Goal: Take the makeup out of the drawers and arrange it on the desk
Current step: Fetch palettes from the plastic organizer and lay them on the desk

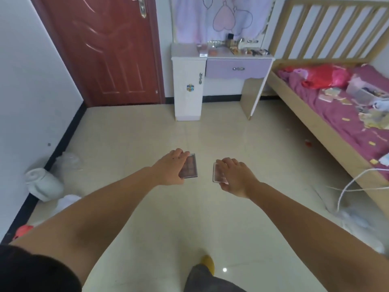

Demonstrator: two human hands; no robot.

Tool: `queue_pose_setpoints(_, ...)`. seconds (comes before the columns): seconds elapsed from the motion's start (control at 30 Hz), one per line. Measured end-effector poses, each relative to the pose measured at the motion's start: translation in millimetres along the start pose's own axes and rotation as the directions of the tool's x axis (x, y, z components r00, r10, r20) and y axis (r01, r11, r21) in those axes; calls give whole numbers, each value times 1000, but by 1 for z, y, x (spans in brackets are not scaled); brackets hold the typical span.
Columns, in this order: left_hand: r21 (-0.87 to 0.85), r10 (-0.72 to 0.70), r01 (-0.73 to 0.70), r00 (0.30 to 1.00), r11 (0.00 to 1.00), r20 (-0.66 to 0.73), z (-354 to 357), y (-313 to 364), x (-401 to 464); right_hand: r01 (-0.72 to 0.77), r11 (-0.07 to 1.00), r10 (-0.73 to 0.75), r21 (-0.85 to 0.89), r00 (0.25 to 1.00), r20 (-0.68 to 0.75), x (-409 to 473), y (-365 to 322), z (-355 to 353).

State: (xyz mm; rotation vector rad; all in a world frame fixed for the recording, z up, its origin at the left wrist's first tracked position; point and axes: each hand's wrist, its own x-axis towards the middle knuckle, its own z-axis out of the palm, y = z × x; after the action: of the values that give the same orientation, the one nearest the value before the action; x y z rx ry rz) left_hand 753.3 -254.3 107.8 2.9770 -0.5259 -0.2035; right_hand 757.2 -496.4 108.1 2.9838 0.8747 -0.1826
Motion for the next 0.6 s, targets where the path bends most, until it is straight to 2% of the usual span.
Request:
queue_pose_setpoints(0.23, -29, -27, 27, 1000, 999, 1, -21, -62, 128, 112, 992, -112, -50, 994, 9, 156, 77, -25)
queue_pose_setpoints(0.4, -58, -61, 61, 998, 996, -3, -31, -132, 223, 185, 981, -184, -59, 983, 20, 281, 112, -30)
queue_pose_setpoints(0.6, -81, -101, 99, 995, 992, -21, -61, -246, 354, 158, 987, -157, -34, 988, 9, 457, 149, -50)
